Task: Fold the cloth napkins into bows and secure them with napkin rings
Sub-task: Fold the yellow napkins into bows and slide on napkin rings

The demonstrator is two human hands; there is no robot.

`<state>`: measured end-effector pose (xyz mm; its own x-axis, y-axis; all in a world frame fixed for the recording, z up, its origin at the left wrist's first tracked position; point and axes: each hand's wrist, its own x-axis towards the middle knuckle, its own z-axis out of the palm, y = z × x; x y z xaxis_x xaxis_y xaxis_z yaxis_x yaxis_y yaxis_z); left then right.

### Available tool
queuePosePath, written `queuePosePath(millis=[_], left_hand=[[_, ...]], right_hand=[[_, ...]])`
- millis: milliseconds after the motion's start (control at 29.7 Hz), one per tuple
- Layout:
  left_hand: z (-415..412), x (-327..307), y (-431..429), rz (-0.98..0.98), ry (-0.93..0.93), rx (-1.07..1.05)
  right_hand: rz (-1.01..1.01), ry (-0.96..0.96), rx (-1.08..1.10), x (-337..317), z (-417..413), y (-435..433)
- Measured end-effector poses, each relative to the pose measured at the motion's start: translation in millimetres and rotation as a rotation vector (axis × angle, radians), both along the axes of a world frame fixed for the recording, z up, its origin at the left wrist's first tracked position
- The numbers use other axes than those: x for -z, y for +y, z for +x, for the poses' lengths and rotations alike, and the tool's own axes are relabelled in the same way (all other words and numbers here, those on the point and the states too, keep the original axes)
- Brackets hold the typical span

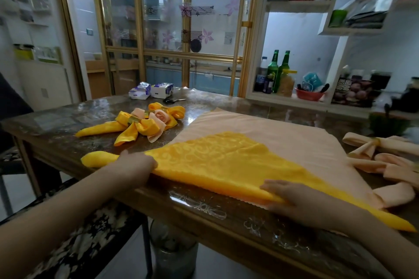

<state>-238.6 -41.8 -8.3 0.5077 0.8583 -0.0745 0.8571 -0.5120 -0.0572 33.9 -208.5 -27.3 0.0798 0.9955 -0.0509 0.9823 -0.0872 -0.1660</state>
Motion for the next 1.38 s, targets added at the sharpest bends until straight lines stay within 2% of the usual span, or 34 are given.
queuePosePath(millis=[67,101,236,404,472,573,640,775,910,1011,1112,1213,1382], left_hand=[[26.2,0.9,-9.7,-0.130,-0.250,0.026],[43.0,7.9,-15.9,-0.143,-0.263,0.067],[75.4,36.7,-17.3,-0.195,-0.114,0.065],[71.5,45.6,-11.6,-0.189,-0.072,0.052],[70.0,46.7,-6.7,-0.185,-0.077,0.048],[68.4,48.6,3.4,-0.172,-0.089,0.043],[68.0,50.3,6.6,-0.164,-0.090,0.045],[67.8,47.1,12.0,-0.157,-0.151,0.054],[51.1,36.6,47.8,0.003,-0.217,-0.068],[31.7,29.9,79.7,-0.094,-0.216,-0.219],[24.2,24.5,99.8,-0.084,-0.241,-0.246],[26.8,13.2,100.5,-0.188,-0.266,-0.267],[41.7,9.9,100.1,-0.280,-0.334,-0.228]], right_hand=[[0.071,0.081,0.051,1.9,-4.4,16.9],[0.048,0.058,0.066,6.1,-6.2,26.0],[-0.111,-0.040,0.055,27.1,-7.7,50.8],[-0.134,-0.048,0.061,28.1,-5.7,60.0],[-0.101,0.006,0.047,23.2,-9.0,61.7],[0.085,0.211,0.127,7.9,1.5,63.3],[0.178,0.195,0.260,-0.6,25.5,62.0],[0.029,0.163,0.524,-7.8,74.4,48.1],[-0.133,0.230,0.573,-14.7,90.2,36.2],[-0.116,0.333,0.544,-18.8,93.0,34.0],[-0.090,0.495,0.540,-22.3,95.7,34.8],[-0.110,0.454,0.538,-17.9,102.2,37.2],[-0.026,0.391,0.602,-16.8,121.1,35.4]])
